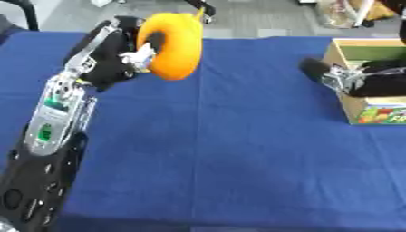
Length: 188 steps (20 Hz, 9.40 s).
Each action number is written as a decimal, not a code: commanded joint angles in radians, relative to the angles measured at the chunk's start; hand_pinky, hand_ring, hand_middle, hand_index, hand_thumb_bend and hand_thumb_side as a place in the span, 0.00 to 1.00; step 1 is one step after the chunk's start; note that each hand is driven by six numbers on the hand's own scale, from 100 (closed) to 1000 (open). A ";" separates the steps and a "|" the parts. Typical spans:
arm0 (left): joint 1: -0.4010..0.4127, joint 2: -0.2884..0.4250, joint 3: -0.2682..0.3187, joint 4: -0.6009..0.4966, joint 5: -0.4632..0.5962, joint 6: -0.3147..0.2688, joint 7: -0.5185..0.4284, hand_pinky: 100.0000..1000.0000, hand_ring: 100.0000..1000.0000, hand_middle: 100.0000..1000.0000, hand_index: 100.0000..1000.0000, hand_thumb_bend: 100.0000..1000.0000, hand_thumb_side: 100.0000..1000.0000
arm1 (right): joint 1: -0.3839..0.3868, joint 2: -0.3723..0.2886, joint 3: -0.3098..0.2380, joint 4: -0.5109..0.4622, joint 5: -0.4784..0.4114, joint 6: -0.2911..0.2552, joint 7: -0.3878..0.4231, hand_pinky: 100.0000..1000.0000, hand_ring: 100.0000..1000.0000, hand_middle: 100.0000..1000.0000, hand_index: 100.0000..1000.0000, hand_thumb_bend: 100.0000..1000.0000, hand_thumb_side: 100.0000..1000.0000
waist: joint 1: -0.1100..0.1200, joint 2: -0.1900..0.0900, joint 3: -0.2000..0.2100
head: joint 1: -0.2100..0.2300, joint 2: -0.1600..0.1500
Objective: Pick up the objects with one hand, pass them to the other hand, and then place them into the box on the other side of the table.
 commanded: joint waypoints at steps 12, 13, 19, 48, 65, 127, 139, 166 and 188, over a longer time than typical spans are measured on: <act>-0.107 0.134 -0.171 0.081 0.018 0.000 -0.163 0.60 0.40 0.31 0.35 0.00 0.17 | -0.063 0.016 0.068 -0.020 -0.095 -0.039 0.061 0.79 0.73 0.73 0.85 0.34 0.21 | 0.001 -0.015 0.008 | 0.001 -0.002; -0.114 0.142 -0.181 0.084 0.021 0.001 -0.166 0.60 0.40 0.31 0.35 0.00 0.17 | -0.065 0.018 0.072 -0.020 -0.096 -0.040 0.064 0.79 0.73 0.73 0.85 0.34 0.21 | 0.003 -0.014 0.008 | 0.000 -0.002; -0.148 0.167 -0.227 0.092 0.046 0.009 -0.166 0.60 0.39 0.31 0.35 0.00 0.17 | -0.073 0.039 0.084 -0.020 -0.095 -0.040 0.067 0.78 0.71 0.71 0.82 0.33 0.19 | 0.009 -0.011 0.010 | -0.002 -0.002; -0.208 0.142 -0.258 0.086 0.102 0.091 0.113 0.60 0.44 0.35 0.36 0.00 0.29 | -0.085 0.067 0.113 -0.020 -0.096 -0.081 0.089 0.74 0.68 0.69 0.81 0.33 0.19 | 0.011 -0.014 0.003 | 0.000 -0.002; -0.232 0.190 -0.308 -0.015 0.184 0.085 -0.119 0.61 0.43 0.33 0.35 0.00 0.25 | -0.093 0.062 0.123 -0.020 -0.089 -0.109 0.045 0.69 0.64 0.65 0.78 0.31 0.12 | 0.015 -0.013 0.005 | -0.001 -0.002; -0.244 0.188 -0.311 -0.110 0.342 0.185 -0.096 0.62 0.42 0.33 0.36 0.00 0.26 | -0.016 0.058 0.155 -0.020 0.312 0.041 -0.275 0.50 0.42 0.38 0.48 0.01 0.00 | 0.023 -0.011 0.016 | -0.009 -0.002; -0.254 0.172 -0.313 -0.117 0.354 0.191 -0.095 0.62 0.43 0.34 0.36 0.00 0.27 | -0.025 0.071 0.163 -0.020 0.326 0.042 -0.199 0.58 0.51 0.52 0.71 0.22 0.00 | 0.023 -0.011 0.017 | -0.010 -0.002; -0.253 0.170 -0.310 -0.111 0.350 0.189 -0.093 0.64 0.43 0.34 0.37 0.00 0.28 | -0.022 0.071 0.159 -0.020 0.307 0.101 -0.267 0.56 0.49 0.46 0.24 0.12 0.00 | 0.022 -0.013 0.016 | -0.011 -0.002; -0.249 0.178 -0.304 -0.100 0.339 0.183 -0.085 0.65 0.43 0.34 0.37 0.00 0.29 | -0.018 0.050 0.152 -0.020 0.340 0.066 -0.260 0.68 0.66 0.68 0.87 0.46 0.03 | 0.020 -0.013 0.013 | -0.009 -0.002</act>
